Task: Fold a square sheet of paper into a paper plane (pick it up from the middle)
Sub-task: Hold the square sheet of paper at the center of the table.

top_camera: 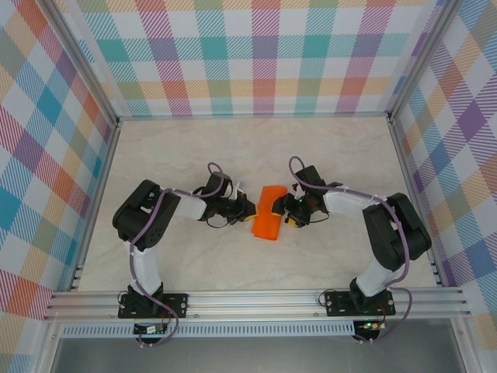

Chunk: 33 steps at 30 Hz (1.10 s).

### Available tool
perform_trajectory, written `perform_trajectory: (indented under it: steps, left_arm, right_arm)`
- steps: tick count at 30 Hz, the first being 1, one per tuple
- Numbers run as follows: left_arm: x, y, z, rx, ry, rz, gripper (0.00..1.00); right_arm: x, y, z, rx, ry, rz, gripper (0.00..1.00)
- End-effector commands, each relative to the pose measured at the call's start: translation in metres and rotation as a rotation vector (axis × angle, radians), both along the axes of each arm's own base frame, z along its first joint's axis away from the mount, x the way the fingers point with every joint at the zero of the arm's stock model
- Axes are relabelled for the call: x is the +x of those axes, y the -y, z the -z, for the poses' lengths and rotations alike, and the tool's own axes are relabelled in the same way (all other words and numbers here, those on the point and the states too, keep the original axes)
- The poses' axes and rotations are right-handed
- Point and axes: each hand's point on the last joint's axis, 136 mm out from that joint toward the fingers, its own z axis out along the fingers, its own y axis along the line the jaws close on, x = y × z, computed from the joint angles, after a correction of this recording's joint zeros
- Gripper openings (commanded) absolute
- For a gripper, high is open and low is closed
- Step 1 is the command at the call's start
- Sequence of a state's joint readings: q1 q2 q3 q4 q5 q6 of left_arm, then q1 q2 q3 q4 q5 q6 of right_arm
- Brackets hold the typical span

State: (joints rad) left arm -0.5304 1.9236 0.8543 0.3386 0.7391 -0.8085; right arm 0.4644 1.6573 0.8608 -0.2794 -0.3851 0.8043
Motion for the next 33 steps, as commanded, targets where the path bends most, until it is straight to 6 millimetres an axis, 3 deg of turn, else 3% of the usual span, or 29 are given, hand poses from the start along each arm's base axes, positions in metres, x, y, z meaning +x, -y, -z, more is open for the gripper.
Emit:
perform_trajectory:
  steps: [1, 9, 15, 22, 33]
  left_arm:
    - [-0.006, 0.013, 0.000, -0.001, 0.010, 0.050, 0.00]
    - [-0.004, 0.012, 0.002, 0.027, 0.017, 0.039, 0.01]
    - [0.010, 0.003, -0.019, 0.080, 0.103, -0.034, 0.29]
    - [0.021, -0.014, -0.030, 0.149, 0.163, -0.126, 0.30]
    - [0.026, -0.012, -0.034, 0.145, 0.177, -0.137, 0.27]
  right_arm:
    - [0.011, -0.001, -0.003, -0.010, 0.011, 0.001, 0.58]
    - [0.012, 0.009, 0.010, -0.092, -0.019, 0.017, 0.49]
    - [0.000, 0.023, 0.026, -0.172, -0.075, 0.009, 0.42]
    - [-0.005, 0.027, 0.036, -0.203, -0.112, 0.001, 0.39]
    - [-0.012, 0.035, 0.049, -0.255, -0.172, 0.013, 0.39]
